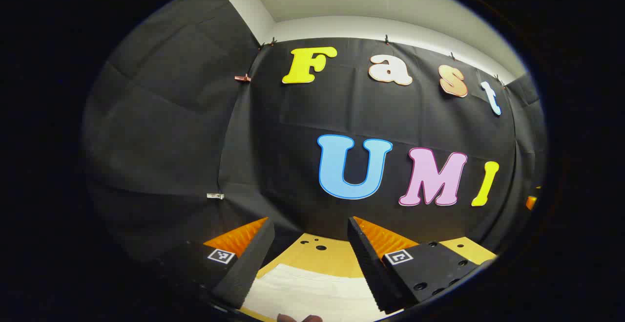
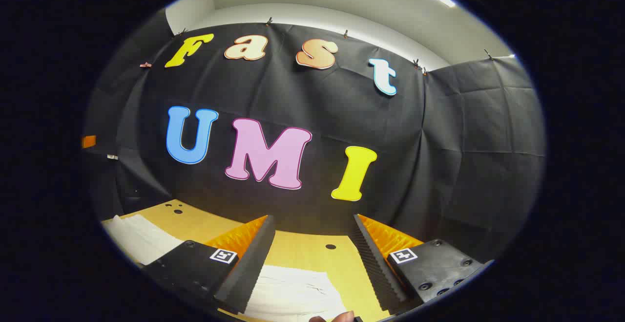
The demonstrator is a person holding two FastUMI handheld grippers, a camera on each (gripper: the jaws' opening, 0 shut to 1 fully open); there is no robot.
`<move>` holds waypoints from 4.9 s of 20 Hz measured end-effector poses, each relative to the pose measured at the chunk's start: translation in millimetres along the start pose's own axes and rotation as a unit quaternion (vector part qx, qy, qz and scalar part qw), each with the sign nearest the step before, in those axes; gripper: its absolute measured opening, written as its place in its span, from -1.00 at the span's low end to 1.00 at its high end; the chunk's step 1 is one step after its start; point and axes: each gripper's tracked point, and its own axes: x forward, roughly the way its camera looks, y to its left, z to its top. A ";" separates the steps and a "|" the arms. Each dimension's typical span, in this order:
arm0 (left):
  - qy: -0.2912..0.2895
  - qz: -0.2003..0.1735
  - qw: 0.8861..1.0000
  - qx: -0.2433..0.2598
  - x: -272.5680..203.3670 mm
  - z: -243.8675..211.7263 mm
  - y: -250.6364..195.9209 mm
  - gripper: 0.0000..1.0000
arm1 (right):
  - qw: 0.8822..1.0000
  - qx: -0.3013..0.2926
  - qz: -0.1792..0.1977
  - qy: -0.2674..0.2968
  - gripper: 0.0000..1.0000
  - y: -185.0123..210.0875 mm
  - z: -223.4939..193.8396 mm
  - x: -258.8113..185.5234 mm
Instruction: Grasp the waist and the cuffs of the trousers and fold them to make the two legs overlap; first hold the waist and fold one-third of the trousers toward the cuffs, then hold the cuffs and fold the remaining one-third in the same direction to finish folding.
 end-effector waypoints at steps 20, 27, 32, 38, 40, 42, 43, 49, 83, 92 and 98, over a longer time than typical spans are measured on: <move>0.057 -0.089 0.982 0.155 -5.9 -64.3 -14.8 0.91 | 0.988 -0.143 0.044 0.032 0.94 7.6 -43.5 -1.1; 0.214 -0.232 0.835 0.452 -40.7 -249.6 44.9 0.94 | 0.956 -0.233 0.082 0.157 0.95 -30.6 -159.6 -42.1; 0.289 -0.324 0.687 0.582 -50.8 -357.9 89.4 0.94 | 0.952 -0.227 0.070 0.191 0.95 -35.9 -185.0 -57.1; 0.272 -0.338 0.577 0.692 -5.4 -392.8 96.3 0.84 | 0.947 -0.225 0.076 0.218 0.94 -43.4 -213.5 -59.1; 0.280 -0.345 0.556 0.702 9.2 -398.9 90.8 0.80 | 0.941 -0.233 0.088 0.228 0.95 -45.1 -227.9 -50.4; 0.309 -0.342 0.553 0.694 22.7 -408.2 88.4 0.53 | 0.934 -0.246 0.101 0.240 0.95 -49.5 -245.6 -38.1; 0.344 -0.340 0.549 0.682 23.2 -416.7 91.0 0.47 | 0.930 -0.252 0.108 0.246 0.95 -53.6 -255.0 -32.5; 0.449 -0.336 0.520 0.644 20.8 -419.2 90.1 -0.85 | 0.889 -0.310 0.192 0.278 0.96 -63.1 -322.9 -12.0; 0.439 -0.307 0.637 0.555 47.6 -383.6 73.6 -0.89 | 0.772 -0.380 0.355 0.365 -0.89 0.2 -379.3 15.0; 0.461 -0.246 0.711 0.471 148.4 -355.5 43.1 -0.89 | 0.848 -0.313 0.252 0.346 -0.89 -0.3 -335.7 118.8; 0.483 -0.248 0.688 0.481 198.9 -384.8 30.6 -0.89 | 0.836 -0.318 0.251 0.371 -0.89 7.0 -366.2 153.0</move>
